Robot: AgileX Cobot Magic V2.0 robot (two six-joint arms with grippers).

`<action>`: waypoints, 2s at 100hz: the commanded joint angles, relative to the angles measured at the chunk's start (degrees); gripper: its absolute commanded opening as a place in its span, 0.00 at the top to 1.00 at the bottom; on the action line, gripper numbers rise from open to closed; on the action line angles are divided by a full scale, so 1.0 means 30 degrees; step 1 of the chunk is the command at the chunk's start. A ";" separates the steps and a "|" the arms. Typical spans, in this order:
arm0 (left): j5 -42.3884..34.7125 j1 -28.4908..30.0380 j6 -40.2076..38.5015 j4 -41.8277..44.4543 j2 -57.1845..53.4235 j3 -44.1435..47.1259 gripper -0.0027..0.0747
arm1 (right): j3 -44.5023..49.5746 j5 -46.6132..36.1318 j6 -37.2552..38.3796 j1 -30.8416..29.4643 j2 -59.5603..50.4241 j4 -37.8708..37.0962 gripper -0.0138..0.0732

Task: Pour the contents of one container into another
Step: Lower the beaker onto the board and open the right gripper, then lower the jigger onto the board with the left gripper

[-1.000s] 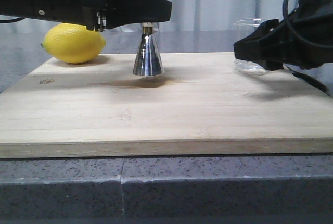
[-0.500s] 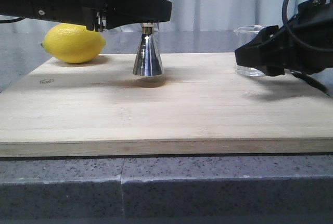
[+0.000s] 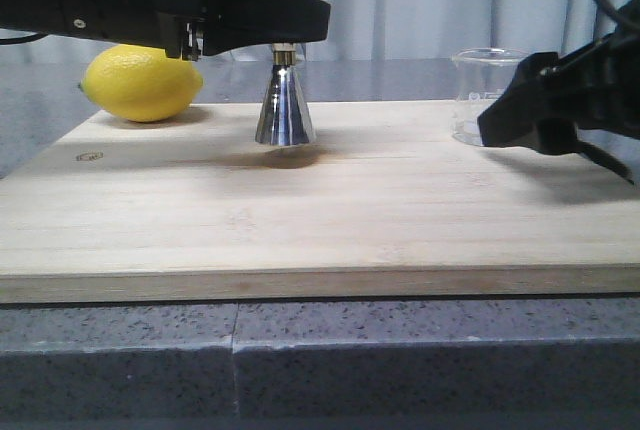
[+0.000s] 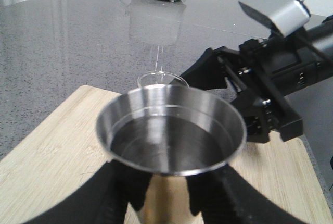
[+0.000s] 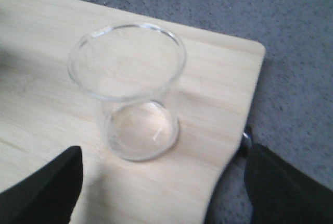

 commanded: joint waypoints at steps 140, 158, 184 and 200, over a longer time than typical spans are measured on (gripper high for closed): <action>0.1882 -0.0194 -0.0158 -0.1645 -0.0835 -0.0536 0.66 | -0.1651 1.3810 0.0120 -0.0010 -1.1895 0.0738 0.20; 0.1249 -0.0194 0.0839 -0.1612 -0.0835 -0.0536 0.66 | -0.1651 1.3695 0.0120 -0.0010 -1.1895 0.0693 0.20; 0.1459 -0.0194 0.1836 -0.1651 -0.0160 -0.0536 0.66 | -0.1651 1.3432 0.0120 -0.0010 -1.1895 0.0679 0.20; 0.1611 -0.0194 0.2334 -0.1651 0.0010 -0.0536 0.66 | -0.1651 1.3432 0.0120 -0.0010 -1.1895 0.0650 0.20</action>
